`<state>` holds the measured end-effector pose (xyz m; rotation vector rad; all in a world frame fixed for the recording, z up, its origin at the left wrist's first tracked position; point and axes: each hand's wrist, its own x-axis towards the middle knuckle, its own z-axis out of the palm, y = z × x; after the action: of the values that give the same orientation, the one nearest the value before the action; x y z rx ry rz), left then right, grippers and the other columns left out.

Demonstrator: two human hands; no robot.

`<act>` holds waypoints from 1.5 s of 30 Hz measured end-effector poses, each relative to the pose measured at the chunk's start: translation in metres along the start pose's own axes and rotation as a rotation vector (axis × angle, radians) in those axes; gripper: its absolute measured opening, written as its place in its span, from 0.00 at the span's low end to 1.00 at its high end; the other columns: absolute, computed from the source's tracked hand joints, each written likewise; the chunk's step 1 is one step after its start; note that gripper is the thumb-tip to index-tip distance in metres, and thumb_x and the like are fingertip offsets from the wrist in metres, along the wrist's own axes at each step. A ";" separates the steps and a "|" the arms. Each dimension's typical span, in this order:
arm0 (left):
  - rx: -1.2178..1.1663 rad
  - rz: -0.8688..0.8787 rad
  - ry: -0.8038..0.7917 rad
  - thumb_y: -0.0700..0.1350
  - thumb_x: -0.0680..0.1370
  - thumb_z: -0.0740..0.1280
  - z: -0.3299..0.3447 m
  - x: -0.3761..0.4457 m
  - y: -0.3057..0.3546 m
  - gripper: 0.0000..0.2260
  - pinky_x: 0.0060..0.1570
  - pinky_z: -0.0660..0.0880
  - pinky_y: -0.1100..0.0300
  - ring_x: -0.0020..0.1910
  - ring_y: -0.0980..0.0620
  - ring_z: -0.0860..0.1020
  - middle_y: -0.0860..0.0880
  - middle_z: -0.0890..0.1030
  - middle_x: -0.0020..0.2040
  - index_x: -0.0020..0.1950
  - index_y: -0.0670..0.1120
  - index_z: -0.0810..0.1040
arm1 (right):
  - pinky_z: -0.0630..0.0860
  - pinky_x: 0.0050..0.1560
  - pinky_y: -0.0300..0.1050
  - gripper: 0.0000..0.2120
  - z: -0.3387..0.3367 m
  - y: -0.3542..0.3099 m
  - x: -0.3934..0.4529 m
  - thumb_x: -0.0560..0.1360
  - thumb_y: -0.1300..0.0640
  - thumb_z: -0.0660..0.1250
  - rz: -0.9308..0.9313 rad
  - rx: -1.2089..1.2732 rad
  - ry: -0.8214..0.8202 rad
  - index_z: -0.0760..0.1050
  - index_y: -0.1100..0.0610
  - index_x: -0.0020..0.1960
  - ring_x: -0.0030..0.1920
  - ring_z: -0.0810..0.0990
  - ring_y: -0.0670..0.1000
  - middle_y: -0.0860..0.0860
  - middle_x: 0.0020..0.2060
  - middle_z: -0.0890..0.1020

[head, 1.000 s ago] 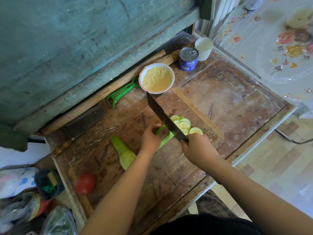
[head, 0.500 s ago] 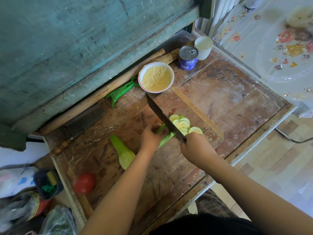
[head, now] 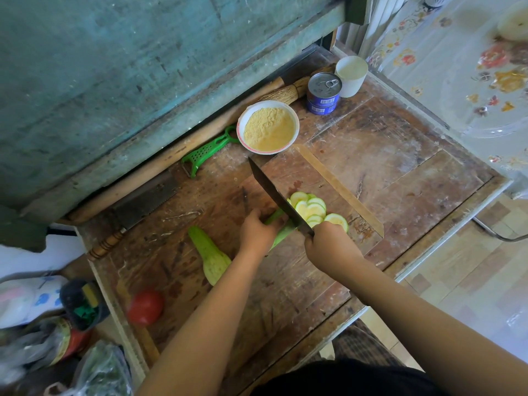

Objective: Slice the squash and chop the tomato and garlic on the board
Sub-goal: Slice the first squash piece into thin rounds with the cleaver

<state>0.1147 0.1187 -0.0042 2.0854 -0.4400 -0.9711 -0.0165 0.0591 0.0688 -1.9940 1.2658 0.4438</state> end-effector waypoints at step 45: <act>0.014 0.027 0.032 0.52 0.71 0.74 0.001 -0.002 -0.008 0.13 0.48 0.73 0.59 0.48 0.54 0.78 0.55 0.80 0.47 0.52 0.48 0.80 | 0.62 0.26 0.41 0.15 -0.003 0.006 -0.020 0.80 0.56 0.54 -0.082 0.029 0.093 0.73 0.61 0.41 0.27 0.69 0.53 0.53 0.28 0.71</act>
<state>0.1125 0.1243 -0.0095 2.0993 -0.4589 -0.9196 -0.0314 0.0680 0.0802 -2.0539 1.2339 0.2941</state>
